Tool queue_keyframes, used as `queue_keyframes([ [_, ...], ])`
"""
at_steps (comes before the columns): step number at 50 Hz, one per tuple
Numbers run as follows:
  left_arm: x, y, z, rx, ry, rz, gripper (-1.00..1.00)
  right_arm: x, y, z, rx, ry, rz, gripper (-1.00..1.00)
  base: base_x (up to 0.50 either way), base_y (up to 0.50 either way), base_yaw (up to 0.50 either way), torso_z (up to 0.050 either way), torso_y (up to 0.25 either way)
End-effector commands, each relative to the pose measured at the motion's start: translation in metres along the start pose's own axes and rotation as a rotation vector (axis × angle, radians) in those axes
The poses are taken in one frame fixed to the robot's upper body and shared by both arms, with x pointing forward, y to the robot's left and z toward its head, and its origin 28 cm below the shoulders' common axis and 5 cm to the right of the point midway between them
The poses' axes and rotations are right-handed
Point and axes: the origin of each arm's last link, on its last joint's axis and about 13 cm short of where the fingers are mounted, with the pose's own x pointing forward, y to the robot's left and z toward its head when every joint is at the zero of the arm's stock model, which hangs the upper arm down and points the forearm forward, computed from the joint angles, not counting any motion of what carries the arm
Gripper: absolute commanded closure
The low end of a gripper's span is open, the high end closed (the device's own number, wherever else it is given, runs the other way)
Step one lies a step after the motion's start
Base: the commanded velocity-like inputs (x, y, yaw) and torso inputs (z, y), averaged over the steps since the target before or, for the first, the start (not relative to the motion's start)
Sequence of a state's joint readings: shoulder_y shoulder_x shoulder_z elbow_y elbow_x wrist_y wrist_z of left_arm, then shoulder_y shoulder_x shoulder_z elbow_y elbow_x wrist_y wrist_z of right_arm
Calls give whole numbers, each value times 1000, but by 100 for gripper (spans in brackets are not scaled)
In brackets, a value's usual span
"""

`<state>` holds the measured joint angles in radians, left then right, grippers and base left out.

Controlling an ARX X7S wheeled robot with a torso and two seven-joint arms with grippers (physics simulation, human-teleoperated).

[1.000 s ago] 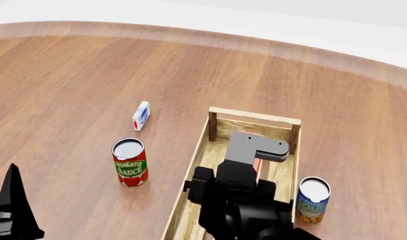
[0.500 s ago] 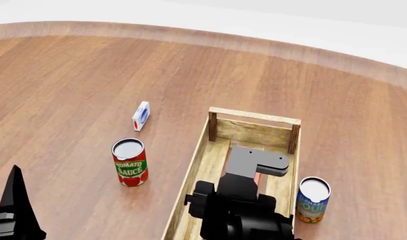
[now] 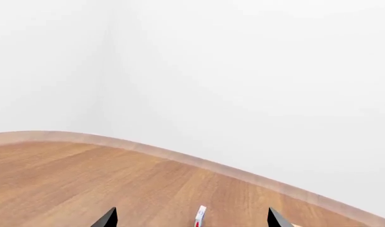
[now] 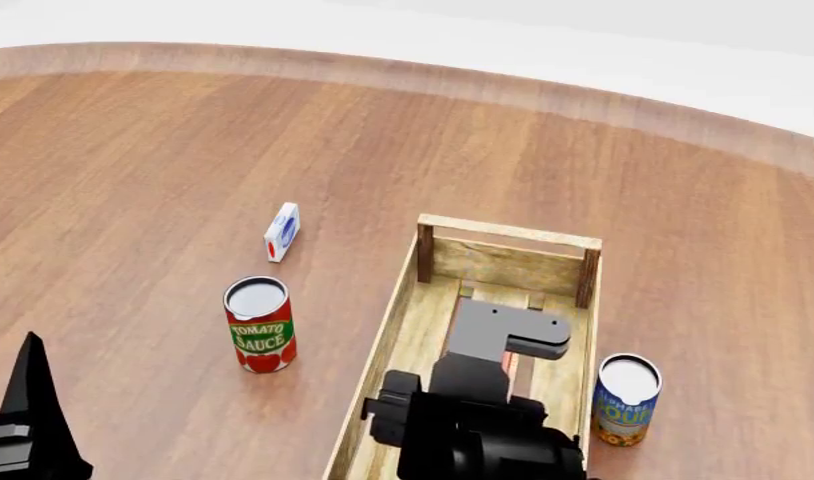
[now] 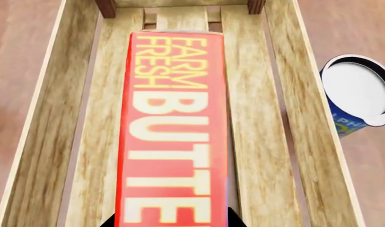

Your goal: Pick up the butter and put it in the tray.

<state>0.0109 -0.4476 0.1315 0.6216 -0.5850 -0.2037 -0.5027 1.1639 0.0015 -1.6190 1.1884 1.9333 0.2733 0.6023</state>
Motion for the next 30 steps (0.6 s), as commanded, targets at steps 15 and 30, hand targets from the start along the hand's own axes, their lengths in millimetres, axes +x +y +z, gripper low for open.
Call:
queue_keyframes([
  [15,1,1,-2,1,3,2,-100,3,-4,-1,-46,-30,-15,100,0,0,0,1,1],
  [30,0,1,-2,-1,3,1,-100,4,-5,-3,-47,-29,-19,100,0,0,0,0,1],
])
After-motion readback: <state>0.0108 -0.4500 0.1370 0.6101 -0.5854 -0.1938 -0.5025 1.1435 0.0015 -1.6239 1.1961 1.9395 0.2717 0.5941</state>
